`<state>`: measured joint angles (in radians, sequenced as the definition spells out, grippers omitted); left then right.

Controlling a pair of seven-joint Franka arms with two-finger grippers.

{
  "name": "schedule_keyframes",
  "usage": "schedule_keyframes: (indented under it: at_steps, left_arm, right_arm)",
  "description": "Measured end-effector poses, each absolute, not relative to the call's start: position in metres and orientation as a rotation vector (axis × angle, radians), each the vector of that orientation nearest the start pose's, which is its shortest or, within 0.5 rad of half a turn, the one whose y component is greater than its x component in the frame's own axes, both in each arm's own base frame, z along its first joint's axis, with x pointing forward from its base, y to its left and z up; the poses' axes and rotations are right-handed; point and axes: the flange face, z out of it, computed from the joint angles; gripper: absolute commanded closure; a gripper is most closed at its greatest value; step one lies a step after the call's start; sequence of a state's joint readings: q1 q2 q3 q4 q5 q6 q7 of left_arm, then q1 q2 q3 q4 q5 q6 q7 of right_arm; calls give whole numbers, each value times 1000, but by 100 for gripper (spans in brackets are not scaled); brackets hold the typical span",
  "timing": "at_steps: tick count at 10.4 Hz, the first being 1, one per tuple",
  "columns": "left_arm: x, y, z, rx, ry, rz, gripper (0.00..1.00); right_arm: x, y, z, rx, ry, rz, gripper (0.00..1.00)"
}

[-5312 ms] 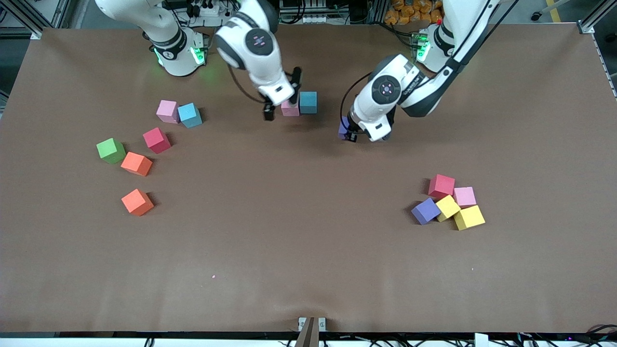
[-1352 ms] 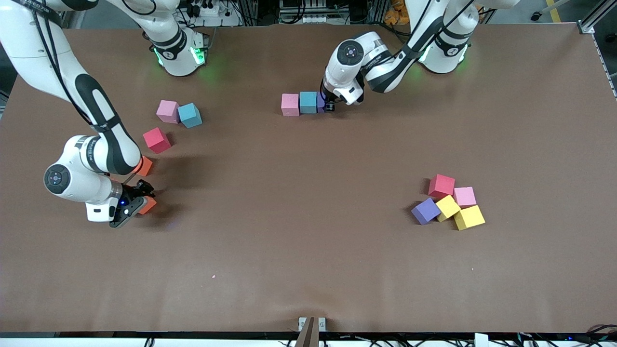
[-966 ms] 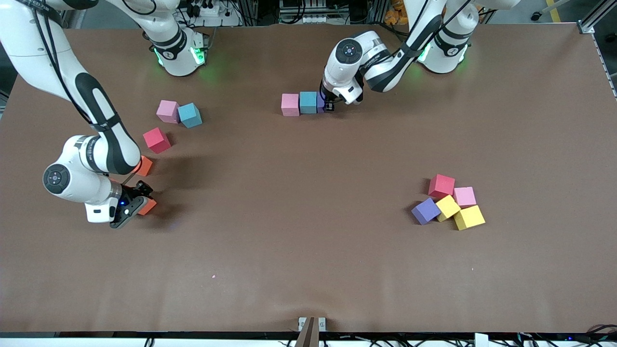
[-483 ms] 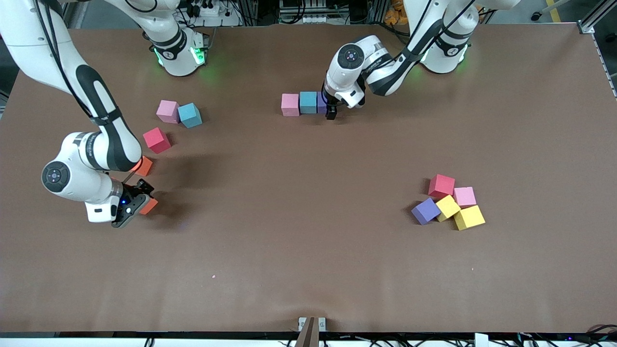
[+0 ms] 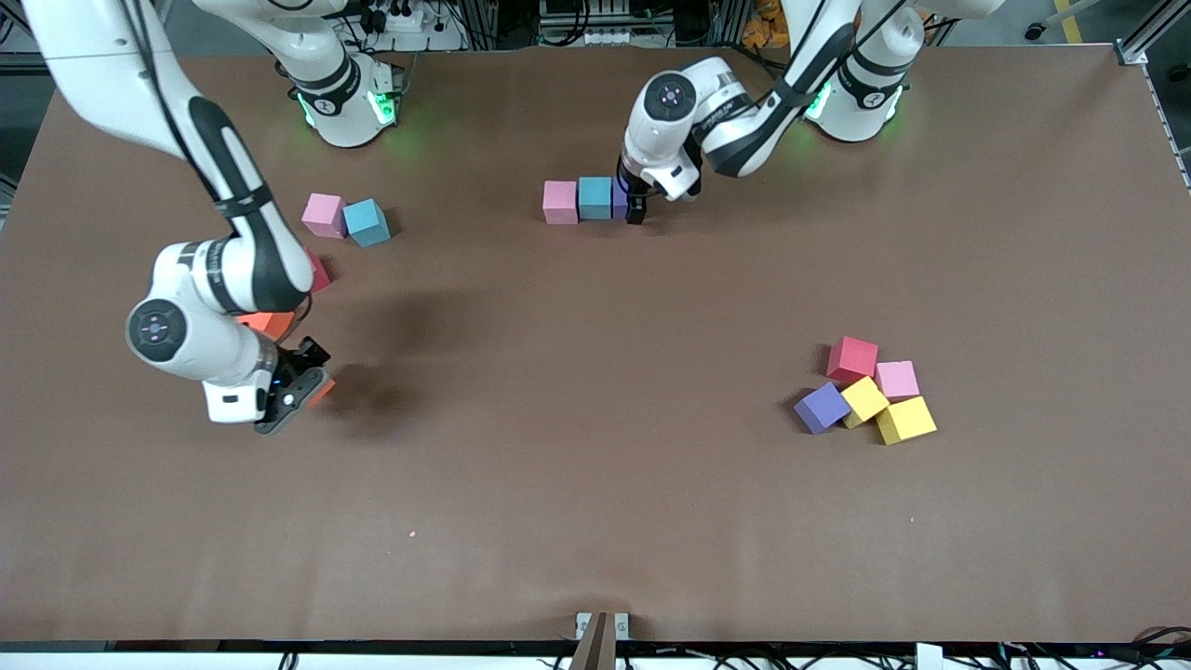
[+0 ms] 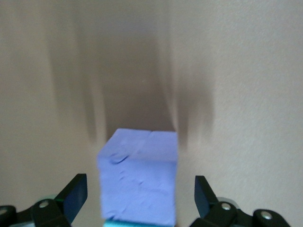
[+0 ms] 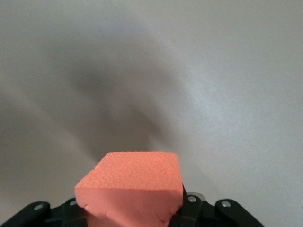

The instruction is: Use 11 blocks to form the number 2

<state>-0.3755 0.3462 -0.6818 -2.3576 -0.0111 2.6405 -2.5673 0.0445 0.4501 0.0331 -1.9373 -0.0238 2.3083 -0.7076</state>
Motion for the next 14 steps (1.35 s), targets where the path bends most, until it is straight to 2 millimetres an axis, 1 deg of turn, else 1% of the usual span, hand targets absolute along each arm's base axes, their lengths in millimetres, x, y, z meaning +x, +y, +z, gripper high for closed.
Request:
schedule_keyframes:
  at_steps: [1, 2, 3, 4, 5, 6, 7, 8, 9, 10, 11, 12, 14]
  left_arm:
    - [239, -456, 225, -2207, -2152, 320, 0]
    - [238, -457, 234, -2215, -2156, 302, 0]
    - [242, -457, 244, -2224, -2165, 282, 0]
    - [246, -457, 251, -2228, -2172, 267, 0]
    - [251, -457, 259, -2242, -2163, 242, 0]
    - [262, -455, 266, -2256, -2147, 209, 0]
    - [285, -448, 277, -2272, -2120, 190, 0]
    - [317, -438, 291, -2295, -2107, 185, 0]
    - [357, -421, 308, -2329, -2105, 184, 0]
    - [400, -397, 325, -2373, -2091, 180, 0]
    - [440, -368, 340, -2436, -2059, 170, 0]
    - [467, -344, 351, -2510, -2010, 158, 0]
    - [504, -314, 366, -2681, -1866, 129, 0]
  right_arm:
    - [611, 58, 245, -2906, -1140, 123, 65]
    - [608, 77, 244, -2938, -1065, 128, 65]
    - [603, 103, 243, -2965, -1003, 133, 65]
    - [599, 122, 243, -2979, -970, 136, 65]
    - [597, 132, 242, -2986, -955, 137, 65]
    - [596, 137, 243, -2989, -951, 133, 67]
    - [596, 140, 245, -2997, -931, 129, 67]
    - [595, 145, 246, -3010, -894, 125, 67]
    - [592, 154, 248, -3022, -855, 122, 67]
    - [586, 173, 251, -3030, -812, 118, 67]
    - [578, 197, 254, -3037, -758, 115, 67]
    - [569, 223, 255, -3038, -684, 118, 67]
    - [544, 279, 257, -3017, -514, 143, 68]
